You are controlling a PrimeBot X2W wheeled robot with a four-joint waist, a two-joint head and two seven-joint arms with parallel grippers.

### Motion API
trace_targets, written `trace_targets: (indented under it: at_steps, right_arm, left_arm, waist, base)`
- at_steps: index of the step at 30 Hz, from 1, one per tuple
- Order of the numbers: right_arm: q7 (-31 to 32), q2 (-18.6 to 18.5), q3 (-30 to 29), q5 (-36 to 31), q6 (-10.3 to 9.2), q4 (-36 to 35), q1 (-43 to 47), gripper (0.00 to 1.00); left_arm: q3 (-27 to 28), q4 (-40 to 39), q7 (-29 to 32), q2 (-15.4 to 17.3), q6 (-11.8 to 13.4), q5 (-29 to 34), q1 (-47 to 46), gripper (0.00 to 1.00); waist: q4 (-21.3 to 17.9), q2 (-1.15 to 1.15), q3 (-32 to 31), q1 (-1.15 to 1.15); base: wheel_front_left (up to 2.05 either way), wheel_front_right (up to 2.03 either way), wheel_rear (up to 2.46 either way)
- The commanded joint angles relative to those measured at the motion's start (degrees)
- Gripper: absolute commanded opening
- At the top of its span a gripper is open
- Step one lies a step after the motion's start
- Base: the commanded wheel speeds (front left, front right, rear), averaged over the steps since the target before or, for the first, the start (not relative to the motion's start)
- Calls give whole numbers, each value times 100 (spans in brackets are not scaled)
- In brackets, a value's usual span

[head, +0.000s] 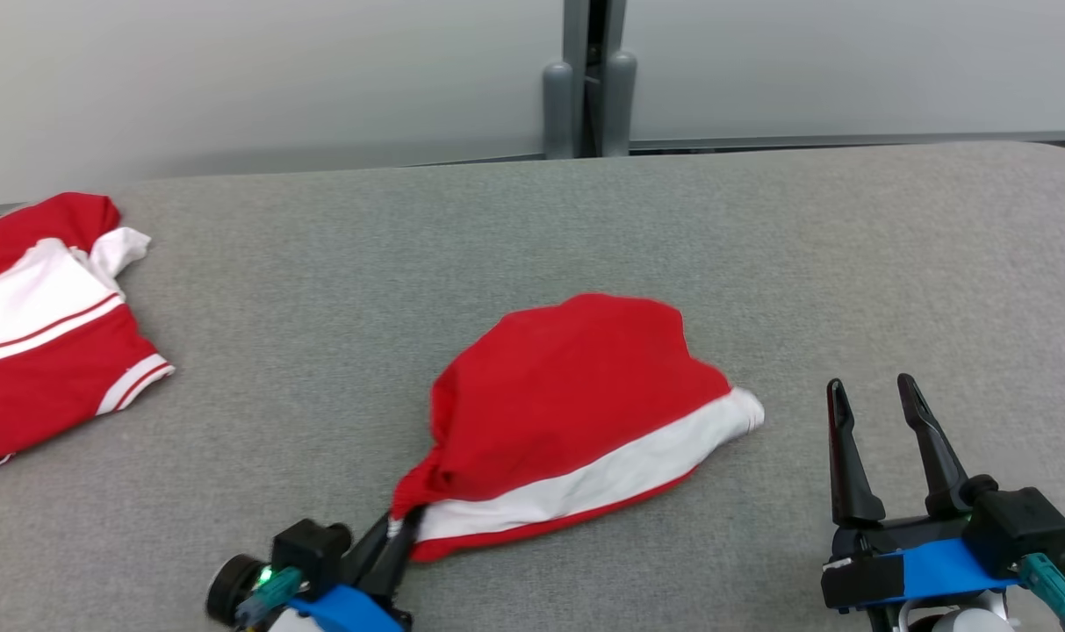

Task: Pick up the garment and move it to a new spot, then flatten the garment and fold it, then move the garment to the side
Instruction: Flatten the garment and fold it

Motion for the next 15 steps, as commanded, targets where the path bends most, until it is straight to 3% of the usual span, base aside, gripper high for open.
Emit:
trace_targets:
  at_steps: [1, 7, 8, 9, 15]
  right_arm:
    - [-1, -13, -10, -16, 0, 12, 73, 100]
    - [-1, -14, 37, -18, 1, 53, 96, 100]
    - [-1, -14, 53, -13, 1, 65, 89, 100]
    - [-1, -14, 62, -10, 1, 75, 85, 100]
    - [-1, -14, 63, -29, 1, 116, 92, 100]
  left_arm:
    - [56, -59, -19, 47, 35, -22, 69, 0]
    - [386, -316, -19, 263, 187, -121, 512, 0]
    - [402, -334, -19, 264, 203, -103, 523, 58]
    - [433, -381, -19, 247, 228, -64, 522, 100]
    - [1010, -1131, -19, 73, 445, 242, 726, 100]
  waist:
    - [100, 0, -65, 0]
    - [276, 0, -100, 0]
    - [289, 0, -101, 0]
    - [304, 0, -112, 0]
    - [328, 0, -232, 0]
  base:
    - [0, 0, 0]
    - [0, 0, 0]
    - [0, 0, 0]
    - [0, 0, 0]
    - [0, 0, 0]
